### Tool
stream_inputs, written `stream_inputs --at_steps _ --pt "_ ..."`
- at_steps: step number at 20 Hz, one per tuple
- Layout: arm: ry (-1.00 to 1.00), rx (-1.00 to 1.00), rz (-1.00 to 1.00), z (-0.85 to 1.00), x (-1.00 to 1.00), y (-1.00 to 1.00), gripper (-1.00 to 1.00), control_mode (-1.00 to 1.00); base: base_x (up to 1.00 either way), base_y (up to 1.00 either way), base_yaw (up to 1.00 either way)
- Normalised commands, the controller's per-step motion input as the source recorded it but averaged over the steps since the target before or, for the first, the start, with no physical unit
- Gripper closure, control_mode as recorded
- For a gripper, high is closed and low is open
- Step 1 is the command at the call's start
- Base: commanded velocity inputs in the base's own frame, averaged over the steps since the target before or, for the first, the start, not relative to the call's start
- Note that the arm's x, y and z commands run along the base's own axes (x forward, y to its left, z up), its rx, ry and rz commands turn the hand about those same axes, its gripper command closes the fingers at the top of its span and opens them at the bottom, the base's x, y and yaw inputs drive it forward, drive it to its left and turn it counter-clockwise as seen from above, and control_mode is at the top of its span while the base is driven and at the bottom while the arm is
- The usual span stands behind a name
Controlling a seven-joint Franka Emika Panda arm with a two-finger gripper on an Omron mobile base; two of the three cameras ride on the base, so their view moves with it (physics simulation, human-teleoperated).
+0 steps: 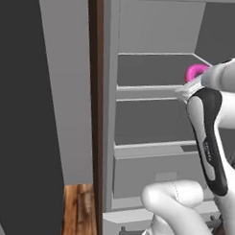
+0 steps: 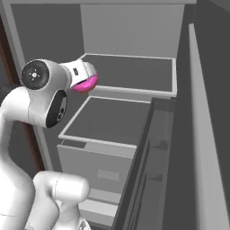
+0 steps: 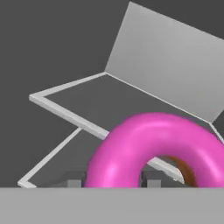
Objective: Take the donut and cupcake from the fridge and place them on the empty tray on the dining counter.
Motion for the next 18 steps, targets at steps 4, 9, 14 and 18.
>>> stream_inputs --at_steps 4,9,14,18 --pt "-0.34 -0.02 0.01 0.52 -1.00 0.03 1.00 -1.00 0.00 0.00 0.00" --pt "-0.10 -0.04 0.08 0.21 -1.00 0.19 1.00 -1.00 0.00 0.00 0.00" --pt "-0.02 -0.02 0.05 0.00 -0.59 0.08 1.00 -1.00 0.00 0.00 0.00" --pt "0.04 0.00 0.01 0.00 -0.19 0.00 1.00 -1.00 0.00 0.00 0.00"
